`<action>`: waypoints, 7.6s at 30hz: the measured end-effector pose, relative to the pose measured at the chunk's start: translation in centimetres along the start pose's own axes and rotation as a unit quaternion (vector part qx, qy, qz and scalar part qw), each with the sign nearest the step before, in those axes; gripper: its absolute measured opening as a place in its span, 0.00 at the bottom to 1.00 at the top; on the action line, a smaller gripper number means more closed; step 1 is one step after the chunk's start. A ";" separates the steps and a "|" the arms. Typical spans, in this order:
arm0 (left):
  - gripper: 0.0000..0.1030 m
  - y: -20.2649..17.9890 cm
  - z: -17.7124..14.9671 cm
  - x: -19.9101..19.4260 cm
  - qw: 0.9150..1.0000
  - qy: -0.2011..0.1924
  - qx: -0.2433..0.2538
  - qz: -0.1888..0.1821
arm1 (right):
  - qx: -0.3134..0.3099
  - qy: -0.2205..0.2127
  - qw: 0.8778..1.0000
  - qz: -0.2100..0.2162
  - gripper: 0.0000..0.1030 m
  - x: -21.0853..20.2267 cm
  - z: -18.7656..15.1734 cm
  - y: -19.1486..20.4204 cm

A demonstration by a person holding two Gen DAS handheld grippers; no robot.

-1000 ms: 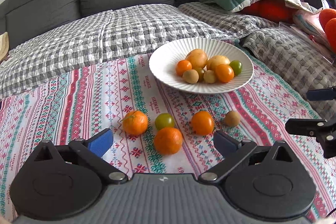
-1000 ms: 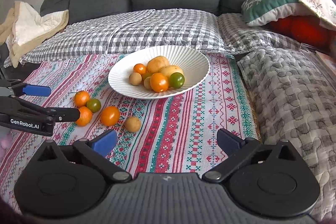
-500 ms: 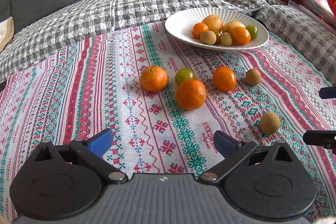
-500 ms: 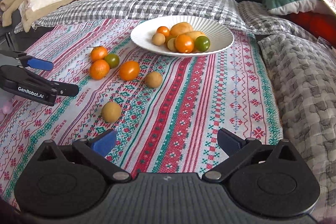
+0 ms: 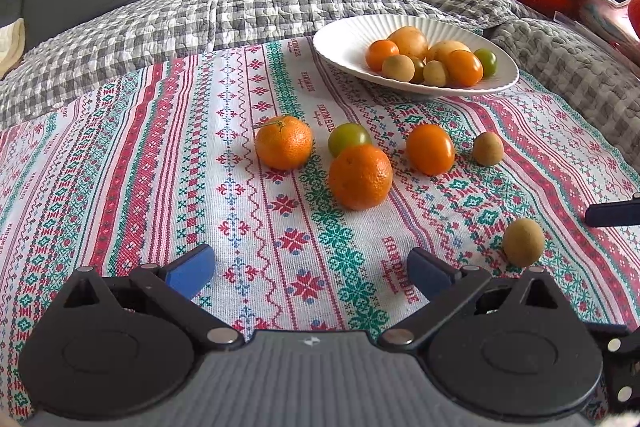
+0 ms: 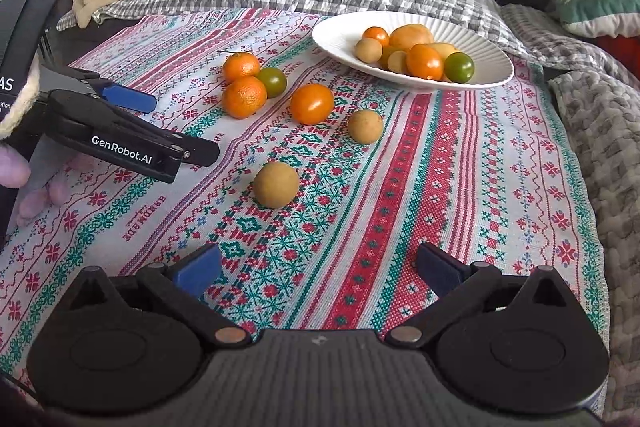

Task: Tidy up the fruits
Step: 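Grasp a large mandarin orange with the left tool while the right grasps a brown kiwi, then carry the mandarin and kiwi over the white plate with both tools, then lower the mandarin and kiwi into the plate and open both tools, then lift both open tools away and move toward the remaining fruits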

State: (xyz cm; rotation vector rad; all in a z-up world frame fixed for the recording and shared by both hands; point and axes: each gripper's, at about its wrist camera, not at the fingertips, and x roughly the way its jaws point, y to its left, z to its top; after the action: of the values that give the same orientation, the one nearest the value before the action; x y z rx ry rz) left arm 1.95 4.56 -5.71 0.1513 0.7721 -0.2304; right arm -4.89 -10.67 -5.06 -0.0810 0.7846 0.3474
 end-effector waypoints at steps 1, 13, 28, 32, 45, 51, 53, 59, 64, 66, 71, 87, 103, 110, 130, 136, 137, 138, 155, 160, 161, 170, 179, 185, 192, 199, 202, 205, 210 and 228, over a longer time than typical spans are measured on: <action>0.96 -0.1 0.0 0.1 1.000 -0.003 0.000 0.000 | 0.000 -0.002 1.000 -0.001 1.00 0.1 0.1 0.1; 0.96 -0.5 0.9 1.1 1.000 -0.013 0.002 -0.023 | -0.008 -0.002 1.000 0.000 0.98 1.6 1.6 1.2; 0.71 -1.2 2.2 1.3 0.999 -0.007 -0.006 -0.047 | -0.016 0.000 1.000 0.022 0.52 1.9 3.1 1.7; 0.61 -1.1 2.5 1.4 0.999 -0.007 -0.011 -0.046 | -0.012 0.000 1.000 0.024 0.39 1.9 3.4 1.5; 0.31 -1.0 3.0 1.5 0.999 -0.008 -0.018 -0.051 | -0.013 -0.001 1.000 0.028 0.23 1.6 3.5 1.2; 0.30 -1.0 3.0 1.4 0.999 -0.006 -0.018 -0.050 | -0.014 -0.004 1.000 0.027 0.23 1.5 3.5 1.2; 0.30 -1.0 3.0 1.3 0.999 -0.006 -0.019 -0.051 | -0.013 -0.006 1.000 0.027 0.23 1.5 3.7 1.1; 0.29 -1.2 3.1 1.0 0.998 -0.006 -0.020 -0.057 | -0.004 -0.015 1.000 0.022 0.23 1.1 4.1 0.5; 0.29 -1.5 3.3 0.6 0.998 -0.011 -0.015 -0.065 | 0.004 -0.020 1.000 0.016 0.23 0.8 4.3 -0.1; 0.29 -1.7 3.3 0.4 0.998 -0.014 -0.013 -0.067 | 0.006 -0.023 1.000 0.014 0.23 0.7 4.3 -0.2; 0.29 -2.0 3.6 0.0 0.997 -0.022 -0.006 -0.074 | 0.017 -0.033 0.999 0.009 0.23 0.2 4.7 -0.9; 0.29 -2.5 6.0 -1.0 0.995 -0.058 -0.011 -0.079 | 0.065 -0.065 0.995 -0.023 0.23 -1.2 5.6 -4.5; 0.29 -2.6 10.7 1.4 0.995 -0.072 -0.024 -0.067 | 0.109 -0.112 0.986 -0.062 0.23 -0.9 9.5 -10.1; 0.29 -1.8 14.0 3.9 0.995 -0.059 -0.033 -0.067 | 0.150 -0.110 0.982 -0.036 0.23 2.0 11.1 -12.9; 0.29 -1.9 16.6 10.1 0.996 -0.023 -0.020 -0.080 | 0.187 -0.090 0.978 0.024 0.23 8.4 13.5 -14.6; 0.29 -1.6 16.6 10.4 0.996 -0.022 -0.032 -0.086 | 0.191 -0.087 0.977 0.025 0.23 9.0 13.5 -14.7; 0.29 -1.6 16.6 10.4 0.995 -0.022 -0.033 -0.086 | 0.190 -0.087 0.978 0.024 0.23 9.1 13.5 -14.7; 0.29 -1.6 16.6 10.4 0.995 -0.022 -0.033 -0.087 | 0.190 -0.087 0.978 0.024 0.23 9.1 13.4 -14.7; 0.48 -2.0 16.7 8.1 0.997 -0.025 0.004 -0.069 | 0.183 -0.076 0.980 0.009 0.36 7.3 13.0 -14.8; 0.56 -1.6 16.0 5.9 0.997 -0.023 0.007 -0.072 | 0.186 -0.081 0.979 0.000 0.46 4.8 12.9 -14.9; 0.58 -1.4 15.8 5.5 0.997 -0.022 0.006 -0.072 | 0.187 -0.082 0.979 -0.002 0.47 4.3 12.8 -14.9; 0.70 0.0 14.1 1.5 0.998 -0.012 -0.011 -0.066 | 0.172 -0.079 0.982 -0.019 0.62 0.3 11.7 -13.2; 0.85 1.6 11.7 -2.1 0.998 -0.013 -0.038 -0.056 | 0.169 -0.074 0.983 -0.018 0.81 -2.2 10.1 -10.4; 0.95 2.8 9.9 -3.6 0.997 -0.006 -0.068 -0.040 | 0.169 -0.082 0.982 -0.029 0.96 -3.4 8.9 -8.5; 0.95 3.7 7.6 -3.7 0.997 -0.008 -0.071 -0.004 | 0.160 -0.088 0.983 -0.031 0.99 -3.2 7.5 -6.9; 0.95 5.0 5.3 -1.6 0.996 -0.043 -0.078 0.018 | 0.123 -0.072 0.988 -0.056 0.99 -0.6 5.3 -5.5; 0.95 5.3 4.6 -0.5 0.996 -0.051 -0.075 0.021 | 0.095 -0.063 0.992 -0.059 0.99 0.4 4.5 -5.0; 0.95 5.0 4.1 0.6 0.996 -0.055 -0.062 0.021 | 0.082 -0.052 0.994 -0.056 0.99 1.3 4.1 -4.6; 0.95 4.4 3.5 2.1 0.997 -0.056 -0.042 0.013 | 0.086 -0.030 0.995 -0.047 0.99 3.0 3.7 -4.3; 0.72 3.4 3.2 3.5 0.998 -0.059 -0.006 0.009 | 0.068 -0.042 0.994 -0.069 1.00 4.9 3.9 -3.5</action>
State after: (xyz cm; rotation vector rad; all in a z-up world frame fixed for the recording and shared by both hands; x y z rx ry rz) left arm 7.42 6.56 -5.73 0.1320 0.6541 -0.2164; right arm 2.13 -11.81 -5.88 0.0068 0.7137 0.1657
